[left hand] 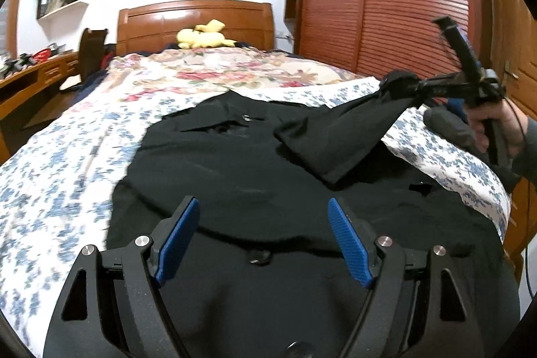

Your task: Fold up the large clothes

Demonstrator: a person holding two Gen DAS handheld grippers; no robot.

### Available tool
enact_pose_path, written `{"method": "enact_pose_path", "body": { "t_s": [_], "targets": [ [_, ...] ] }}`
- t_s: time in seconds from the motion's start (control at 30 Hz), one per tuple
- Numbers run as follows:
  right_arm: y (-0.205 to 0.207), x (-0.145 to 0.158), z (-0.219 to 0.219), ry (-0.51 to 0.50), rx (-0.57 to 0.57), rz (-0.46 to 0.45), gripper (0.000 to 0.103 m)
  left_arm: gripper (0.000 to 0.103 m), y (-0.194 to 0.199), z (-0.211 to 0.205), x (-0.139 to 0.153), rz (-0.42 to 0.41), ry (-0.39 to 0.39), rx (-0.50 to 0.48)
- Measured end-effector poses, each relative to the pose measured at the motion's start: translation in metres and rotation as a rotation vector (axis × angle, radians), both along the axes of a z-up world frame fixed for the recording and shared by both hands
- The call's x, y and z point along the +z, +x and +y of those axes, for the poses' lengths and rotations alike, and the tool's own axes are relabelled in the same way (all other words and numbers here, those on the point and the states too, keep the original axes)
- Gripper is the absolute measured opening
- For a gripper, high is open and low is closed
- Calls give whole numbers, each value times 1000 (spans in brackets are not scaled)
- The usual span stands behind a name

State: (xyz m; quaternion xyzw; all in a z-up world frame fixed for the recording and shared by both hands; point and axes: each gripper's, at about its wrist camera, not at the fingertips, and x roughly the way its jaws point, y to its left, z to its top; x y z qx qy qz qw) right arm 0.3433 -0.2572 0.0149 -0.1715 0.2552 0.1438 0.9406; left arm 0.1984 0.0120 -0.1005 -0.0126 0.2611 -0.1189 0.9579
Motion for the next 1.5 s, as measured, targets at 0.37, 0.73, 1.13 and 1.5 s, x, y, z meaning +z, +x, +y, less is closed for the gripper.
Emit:
{"method": "enact_pose_path", "body": {
  "t_s": [0.37,0.73,1.13,1.5],
  "targets": [
    [-109,39,92,34,286,-103,8,79,-28,62,15,-37,-26,114],
    [-146,41,109,46,405,-45,20,79,-31,89,16,-43,-32,154],
    [-162,48,74,134,422,42,49,79,-29,82,15,-35,-34,128],
    [-144,25,56,91,315,74,49,79,-39,70,11,-29,-13,107]
  ]
}}
